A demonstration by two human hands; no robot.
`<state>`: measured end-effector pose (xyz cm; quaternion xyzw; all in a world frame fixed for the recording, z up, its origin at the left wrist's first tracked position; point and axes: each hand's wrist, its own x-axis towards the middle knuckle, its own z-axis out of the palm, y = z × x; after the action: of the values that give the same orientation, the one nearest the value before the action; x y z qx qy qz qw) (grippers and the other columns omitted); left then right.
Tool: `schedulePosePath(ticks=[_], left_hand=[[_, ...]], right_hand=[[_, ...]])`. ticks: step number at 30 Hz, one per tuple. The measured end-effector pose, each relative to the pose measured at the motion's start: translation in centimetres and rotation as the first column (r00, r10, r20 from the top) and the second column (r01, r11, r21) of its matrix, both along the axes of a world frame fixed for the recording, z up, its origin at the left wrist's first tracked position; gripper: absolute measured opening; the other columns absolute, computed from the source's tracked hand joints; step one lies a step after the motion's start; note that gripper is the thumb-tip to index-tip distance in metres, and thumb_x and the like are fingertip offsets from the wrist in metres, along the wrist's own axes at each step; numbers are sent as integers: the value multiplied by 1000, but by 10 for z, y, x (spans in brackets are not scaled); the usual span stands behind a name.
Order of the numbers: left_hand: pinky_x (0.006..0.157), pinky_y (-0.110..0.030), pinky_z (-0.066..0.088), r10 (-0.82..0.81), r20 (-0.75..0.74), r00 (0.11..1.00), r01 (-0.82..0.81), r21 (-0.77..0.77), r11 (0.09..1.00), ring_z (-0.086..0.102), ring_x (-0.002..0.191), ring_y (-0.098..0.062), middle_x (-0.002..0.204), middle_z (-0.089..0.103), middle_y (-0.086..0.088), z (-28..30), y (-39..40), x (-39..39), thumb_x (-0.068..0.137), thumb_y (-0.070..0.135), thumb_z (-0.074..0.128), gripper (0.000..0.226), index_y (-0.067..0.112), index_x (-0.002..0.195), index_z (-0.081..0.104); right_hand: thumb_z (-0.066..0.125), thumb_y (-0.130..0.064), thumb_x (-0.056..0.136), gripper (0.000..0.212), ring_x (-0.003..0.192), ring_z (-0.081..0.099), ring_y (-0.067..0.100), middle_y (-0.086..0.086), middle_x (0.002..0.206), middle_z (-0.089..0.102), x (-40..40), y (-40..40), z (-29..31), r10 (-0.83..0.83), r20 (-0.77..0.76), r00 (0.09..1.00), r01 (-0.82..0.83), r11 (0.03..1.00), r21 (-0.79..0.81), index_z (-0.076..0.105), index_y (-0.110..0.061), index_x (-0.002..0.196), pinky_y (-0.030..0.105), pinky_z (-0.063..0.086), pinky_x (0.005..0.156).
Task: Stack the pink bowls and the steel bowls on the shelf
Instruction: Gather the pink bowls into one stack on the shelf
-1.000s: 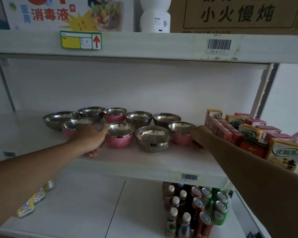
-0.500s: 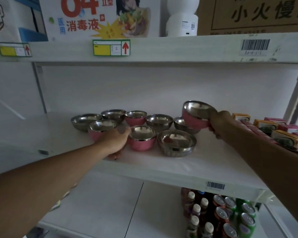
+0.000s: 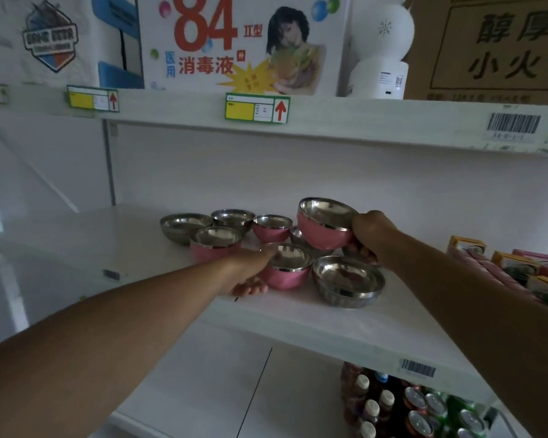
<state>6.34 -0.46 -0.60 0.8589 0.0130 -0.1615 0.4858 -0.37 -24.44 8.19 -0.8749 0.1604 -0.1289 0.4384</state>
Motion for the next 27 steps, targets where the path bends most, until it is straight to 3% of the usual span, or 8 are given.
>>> schedulePosePath(ticks=[3, 5, 10, 14, 21, 27], left_hand=[[37, -17, 37, -4, -16, 1000, 4, 10, 1000, 53, 36, -8, 61, 74, -4, -4, -14, 0, 106, 33, 47, 40, 5, 98, 74], [36, -18, 36, 39, 4, 999, -39, 10, 999, 52, 36, -9, 60, 73, -4, -2, -13, 1, 104, 21, 44, 38, 0, 96, 75], [36, -15, 35, 118, 63, 991, -123, 69, 990, 48, 32, -8, 50, 67, -1, 10, 18, 5, 104, 24, 38, 39, 3, 98, 69], [39, -15, 32, 113, 95, 989, -123, 110, 986, 46, 32, -11, 49, 66, -3, 3, 45, 4, 98, 21, 34, 38, 4, 94, 68], [37, -15, 29, 88, 48, 995, -91, 69, 993, 43, 32, -9, 49, 62, 0, -14, 55, -2, 102, 34, 39, 40, 9, 84, 66], [38, -15, 31, 41, 0, 999, -41, 69, 997, 45, 33, -9, 53, 65, -1, -10, 40, -6, 105, 46, 38, 54, 4, 96, 71]], right_hand=[[46, -19, 103, 40, 35, 49, 18, 6, 43, 56, -5, -7, 4, -11, 7, 1000, 11, 1000, 0, 69, -1, 76, 27, 42, 47], [46, -20, 103, 41, 31, 49, 15, 3, 39, 55, -7, -10, 6, -20, 19, 1000, 20, 1000, -2, 67, -3, 72, 26, 43, 46], [43, -15, 98, 42, 27, 46, 14, 4, 38, 54, -9, -13, 12, -32, 37, 999, 31, 999, 17, 63, -5, 62, 27, 40, 47], [42, -14, 98, 38, 36, 47, 16, 7, 46, 57, -1, 3, 13, -4, 32, 999, 2, 997, 71, 68, -3, 73, 24, 41, 43], [42, -14, 97, 35, 33, 47, 14, 7, 49, 60, 18, 59, 9, 106, 23, 994, -107, 993, 48, 70, -2, 79, 23, 39, 42], [44, -14, 93, 34, 26, 45, 16, 11, 45, 57, 24, 78, 1, 125, -11, 992, -124, 991, 55, 65, -3, 69, 18, 37, 35]])
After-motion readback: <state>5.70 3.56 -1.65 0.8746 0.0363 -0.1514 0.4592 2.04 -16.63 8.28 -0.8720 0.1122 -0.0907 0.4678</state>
